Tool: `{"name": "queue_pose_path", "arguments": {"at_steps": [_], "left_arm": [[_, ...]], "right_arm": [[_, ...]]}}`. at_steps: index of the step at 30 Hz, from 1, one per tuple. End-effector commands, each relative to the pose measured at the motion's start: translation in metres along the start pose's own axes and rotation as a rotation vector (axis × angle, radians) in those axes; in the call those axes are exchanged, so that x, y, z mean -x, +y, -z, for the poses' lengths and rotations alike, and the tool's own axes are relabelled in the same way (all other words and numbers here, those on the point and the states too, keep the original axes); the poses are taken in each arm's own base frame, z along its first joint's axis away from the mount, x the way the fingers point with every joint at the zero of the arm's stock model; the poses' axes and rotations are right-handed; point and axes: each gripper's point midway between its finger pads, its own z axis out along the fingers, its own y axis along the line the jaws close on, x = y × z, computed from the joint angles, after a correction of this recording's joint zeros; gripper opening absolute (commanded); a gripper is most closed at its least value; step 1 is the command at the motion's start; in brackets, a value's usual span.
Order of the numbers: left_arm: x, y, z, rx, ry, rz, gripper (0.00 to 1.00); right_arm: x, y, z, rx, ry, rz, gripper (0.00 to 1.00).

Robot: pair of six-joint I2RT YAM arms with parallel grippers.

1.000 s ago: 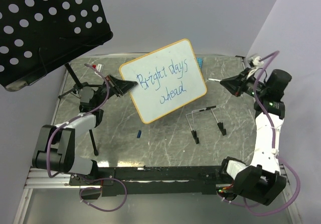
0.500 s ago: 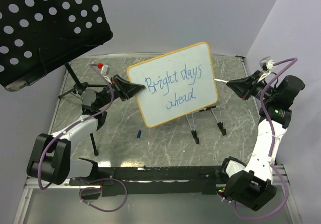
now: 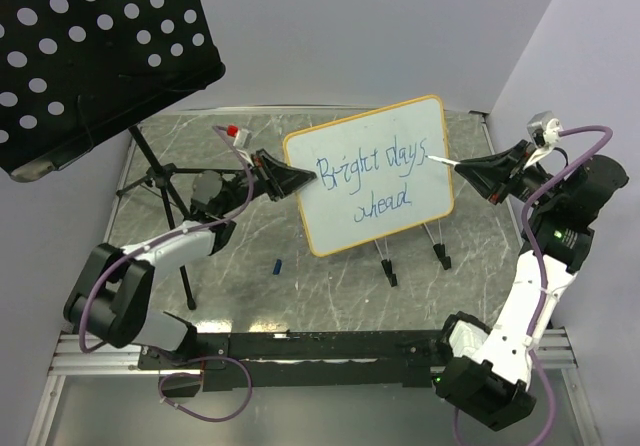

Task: Write a sentence on the whiteboard
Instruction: Put down the whiteboard on the whiteboard stand.

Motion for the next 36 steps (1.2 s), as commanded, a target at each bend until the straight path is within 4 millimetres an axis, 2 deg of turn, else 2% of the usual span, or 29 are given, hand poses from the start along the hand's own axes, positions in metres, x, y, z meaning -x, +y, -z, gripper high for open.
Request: {"name": "queue_pose_path", "arguments": {"at_steps": [1,5,6,12,17,21,28,36], "left_arm": [[0.046,-0.043,-0.020,-0.138,-0.202,-0.120,0.01],[0.029,-0.043,-0.029,-0.162,-0.204,-0.079,0.01],[0.019,-0.043,-0.033,-0.170,-0.189,-0.062,0.01],[-0.005,-0.039,-0.047,-0.174,-0.196,-0.053,0.01],[-0.006,-0.032,-0.056,-0.183,-0.208,-0.083,0.01],[-0.015,-0.024,-0.064,-0.173,-0.189,-0.118,0.01],[-0.023,-0.014,-0.063,-0.156,-0.214,-0.153,0.01],[-0.047,-0.015,-0.067,-0.152,-0.217,-0.177,0.01]], "right_arm": [[0.022,0.021,0.003,0.064,-0.010,0.054,0.00],[0.026,0.021,0.002,0.070,-0.011,0.016,0.00],[0.027,0.019,0.002,0.069,-0.011,0.008,0.00],[0.022,0.011,0.001,0.053,0.000,-0.037,0.00],[0.016,0.007,0.001,0.034,0.006,-0.061,0.00],[0.010,0.002,0.000,0.023,0.014,-0.083,0.00],[0.001,-0.004,-0.003,0.015,0.024,-0.112,0.00],[-0.010,-0.008,-0.007,0.014,0.037,-0.146,0.00]]}}
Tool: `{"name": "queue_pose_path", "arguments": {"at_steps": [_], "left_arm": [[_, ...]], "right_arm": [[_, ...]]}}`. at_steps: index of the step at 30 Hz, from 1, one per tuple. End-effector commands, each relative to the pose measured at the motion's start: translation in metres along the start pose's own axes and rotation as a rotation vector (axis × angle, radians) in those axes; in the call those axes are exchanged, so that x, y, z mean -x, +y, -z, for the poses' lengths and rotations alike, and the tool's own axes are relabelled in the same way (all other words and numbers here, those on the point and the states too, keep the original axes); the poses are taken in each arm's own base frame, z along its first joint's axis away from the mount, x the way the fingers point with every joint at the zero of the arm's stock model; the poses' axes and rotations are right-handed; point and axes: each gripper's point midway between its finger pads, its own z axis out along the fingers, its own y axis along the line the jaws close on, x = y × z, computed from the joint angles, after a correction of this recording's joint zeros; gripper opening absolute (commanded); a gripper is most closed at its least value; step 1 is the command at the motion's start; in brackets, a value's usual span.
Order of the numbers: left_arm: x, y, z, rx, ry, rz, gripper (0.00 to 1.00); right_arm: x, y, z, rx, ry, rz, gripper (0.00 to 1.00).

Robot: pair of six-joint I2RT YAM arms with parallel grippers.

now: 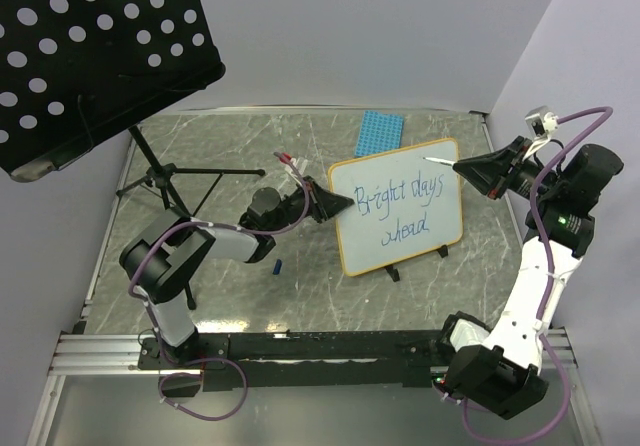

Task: Write a sentence on the whiteboard
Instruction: Put down the whiteboard on the whiteboard stand.

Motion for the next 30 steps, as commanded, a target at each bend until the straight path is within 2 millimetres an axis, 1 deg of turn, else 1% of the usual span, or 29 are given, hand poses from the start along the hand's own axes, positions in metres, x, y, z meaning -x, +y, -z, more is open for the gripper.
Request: {"name": "queue_pose_path", "arguments": {"at_steps": [1,5,8,19,30], "left_arm": [[0.065,-0.084,0.001,-0.291,-0.324,-0.218,0.01],[0.054,-0.085,-0.001,-0.255,-0.351,-0.220,0.01],[0.045,-0.079,-0.001,-0.218,-0.347,-0.228,0.01],[0.018,-0.060,0.011,-0.177,-0.300,-0.196,0.02],[0.001,-0.046,0.013,-0.153,-0.253,-0.188,0.08]], "right_arm": [[-0.001,-0.001,-0.002,0.003,0.004,0.009,0.00],[-0.004,-0.002,-0.003,0.007,0.008,0.027,0.00],[-0.005,-0.002,-0.003,0.009,0.009,0.025,0.00],[-0.007,0.000,-0.005,0.019,0.011,0.024,0.00],[-0.008,0.002,-0.005,0.021,0.011,0.025,0.00]]}}
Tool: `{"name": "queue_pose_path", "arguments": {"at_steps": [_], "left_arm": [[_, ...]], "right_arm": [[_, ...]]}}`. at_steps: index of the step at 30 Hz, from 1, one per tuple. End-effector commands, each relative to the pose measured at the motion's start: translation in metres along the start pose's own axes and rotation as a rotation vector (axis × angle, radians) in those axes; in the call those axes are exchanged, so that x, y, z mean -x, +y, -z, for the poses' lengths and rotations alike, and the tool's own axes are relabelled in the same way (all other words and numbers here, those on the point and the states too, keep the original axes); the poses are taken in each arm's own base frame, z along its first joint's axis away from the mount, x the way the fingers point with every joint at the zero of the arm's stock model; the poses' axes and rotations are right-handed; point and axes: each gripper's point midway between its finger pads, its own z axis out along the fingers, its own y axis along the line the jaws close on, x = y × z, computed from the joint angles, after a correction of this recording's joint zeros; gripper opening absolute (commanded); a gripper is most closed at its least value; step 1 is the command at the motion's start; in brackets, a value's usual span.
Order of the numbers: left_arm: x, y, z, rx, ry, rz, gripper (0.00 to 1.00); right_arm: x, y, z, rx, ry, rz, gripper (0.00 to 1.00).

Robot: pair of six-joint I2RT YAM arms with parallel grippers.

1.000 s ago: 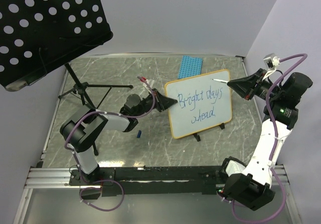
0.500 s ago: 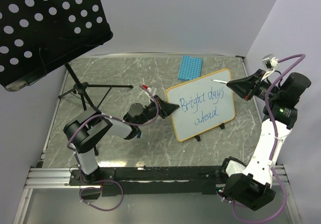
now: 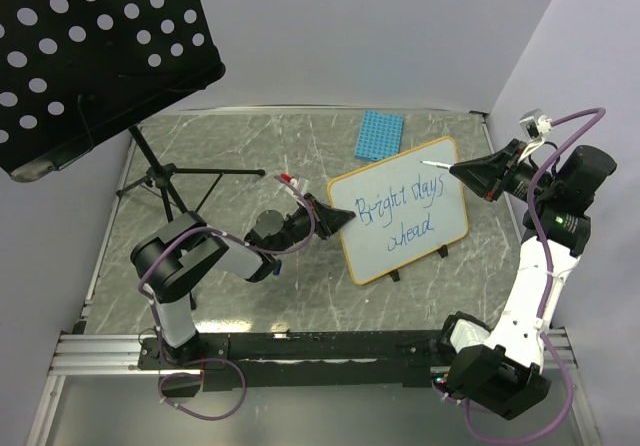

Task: Write a sentence on the whiteboard
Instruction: Put down the whiteboard on the whiteboard stand.

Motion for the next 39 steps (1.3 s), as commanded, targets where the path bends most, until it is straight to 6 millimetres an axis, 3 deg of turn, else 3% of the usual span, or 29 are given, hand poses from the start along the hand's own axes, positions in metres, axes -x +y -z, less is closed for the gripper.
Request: {"name": "queue_pose_path", "arguments": {"at_steps": [1,22,34,37,39], "left_arm": [[0.036,-0.041,0.005,-0.194,-0.180,-0.122,0.08],[0.032,-0.029,0.010,-0.151,-0.167,-0.116,0.27],[0.038,-0.030,0.013,-0.148,-0.177,-0.117,0.54],[0.042,-0.033,0.015,-0.155,-0.180,-0.119,0.65],[0.045,-0.035,0.017,-0.157,-0.185,-0.124,0.81]], "right_arm": [[0.004,0.005,0.000,0.013,-0.005,0.036,0.00],[0.003,0.006,0.000,0.010,-0.005,0.038,0.00],[0.004,0.007,0.000,0.010,-0.006,0.039,0.00],[0.004,0.007,-0.001,0.010,-0.005,0.042,0.00],[0.004,0.007,-0.001,0.010,-0.005,0.041,0.00]]}}
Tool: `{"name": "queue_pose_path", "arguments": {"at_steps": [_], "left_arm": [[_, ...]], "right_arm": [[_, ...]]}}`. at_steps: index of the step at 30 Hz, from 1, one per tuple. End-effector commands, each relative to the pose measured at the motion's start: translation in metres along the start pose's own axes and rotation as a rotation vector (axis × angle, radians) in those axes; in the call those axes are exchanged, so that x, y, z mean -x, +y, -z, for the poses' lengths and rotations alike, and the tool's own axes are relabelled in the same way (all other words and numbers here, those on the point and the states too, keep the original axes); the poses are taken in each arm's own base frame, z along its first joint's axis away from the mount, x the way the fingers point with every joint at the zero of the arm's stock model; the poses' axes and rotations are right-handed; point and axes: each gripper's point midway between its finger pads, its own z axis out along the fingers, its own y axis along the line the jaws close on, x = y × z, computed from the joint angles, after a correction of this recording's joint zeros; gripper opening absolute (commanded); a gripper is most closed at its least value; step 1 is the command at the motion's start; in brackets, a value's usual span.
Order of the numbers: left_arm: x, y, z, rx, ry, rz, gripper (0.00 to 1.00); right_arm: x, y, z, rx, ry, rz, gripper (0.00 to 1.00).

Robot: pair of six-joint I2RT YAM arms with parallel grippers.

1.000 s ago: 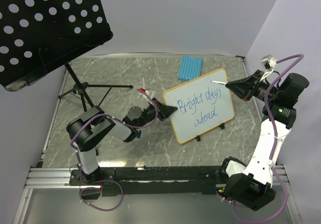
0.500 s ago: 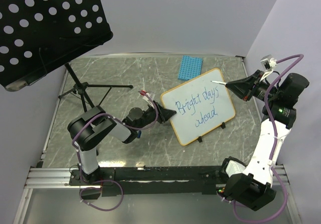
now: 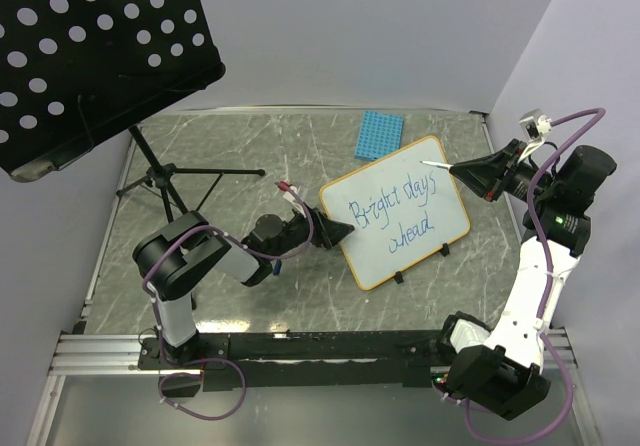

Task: Write a sentence on the whiteboard
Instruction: Put down the whiteboard on the whiteboard stand, then pick up the pen cap from the center of the board.

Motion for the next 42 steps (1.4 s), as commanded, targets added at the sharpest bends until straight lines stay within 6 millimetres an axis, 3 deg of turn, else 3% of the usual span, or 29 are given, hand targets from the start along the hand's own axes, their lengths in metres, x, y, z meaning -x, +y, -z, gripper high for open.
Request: {"name": "queue_pose_path", "arguments": {"at_steps": [1,10,14,15,16,18,19,21,22,24,27,30,31,37,42], "left_arm": [[0.073,-0.063,0.011,-0.234,-0.266,-0.093,0.99],[0.078,-0.062,0.040,-0.188,-0.255,-0.114,0.97],[0.079,-0.047,0.055,-0.068,-0.202,-0.154,0.97],[0.093,-0.057,0.061,-0.069,-0.223,-0.172,0.97],[0.078,-0.040,0.064,0.017,-0.137,-0.163,0.96],[0.093,-0.039,0.076,0.082,-0.145,-0.178,0.96],[0.079,-0.025,0.083,0.154,-0.059,-0.164,0.97],[0.087,-0.027,0.093,0.179,-0.020,-0.160,0.97],[0.068,-0.011,0.105,0.263,0.079,-0.119,0.97],[0.075,-0.013,0.115,0.294,0.108,-0.114,0.97],[0.055,0.010,0.143,0.481,0.238,-0.046,0.99],[0.039,0.033,0.162,0.633,0.341,0.022,0.83],[0.034,0.035,0.163,0.639,0.374,0.032,0.72],[0.007,0.059,0.169,0.763,0.590,0.051,0.51],[-0.013,0.075,0.184,0.842,0.694,0.047,0.42]], "right_arm": [[0.004,0.006,0.000,0.009,-0.005,0.038,0.00],[0.001,0.007,-0.002,0.019,0.000,0.048,0.00],[-0.002,0.008,-0.005,0.035,0.011,0.049,0.00],[-0.004,0.009,-0.005,0.041,0.014,0.047,0.00],[-0.006,0.010,-0.007,0.050,0.019,0.055,0.00],[-0.009,0.012,-0.010,0.061,0.028,0.063,0.00],[-0.012,0.016,-0.014,0.080,0.038,0.073,0.00],[-0.017,0.018,-0.017,0.091,0.052,0.078,0.00],[-0.021,0.023,-0.021,0.118,0.060,0.087,0.00],[-0.026,0.027,-0.025,0.141,0.067,0.089,0.00],[-0.031,0.033,-0.029,0.176,0.077,0.097,0.00],[-0.036,0.036,-0.031,0.197,0.083,0.098,0.00],[-0.037,0.038,-0.031,0.208,0.083,0.096,0.00],[-0.042,0.045,-0.033,0.240,0.087,0.100,0.00],[-0.048,0.047,-0.033,0.257,0.088,0.089,0.00]]}}
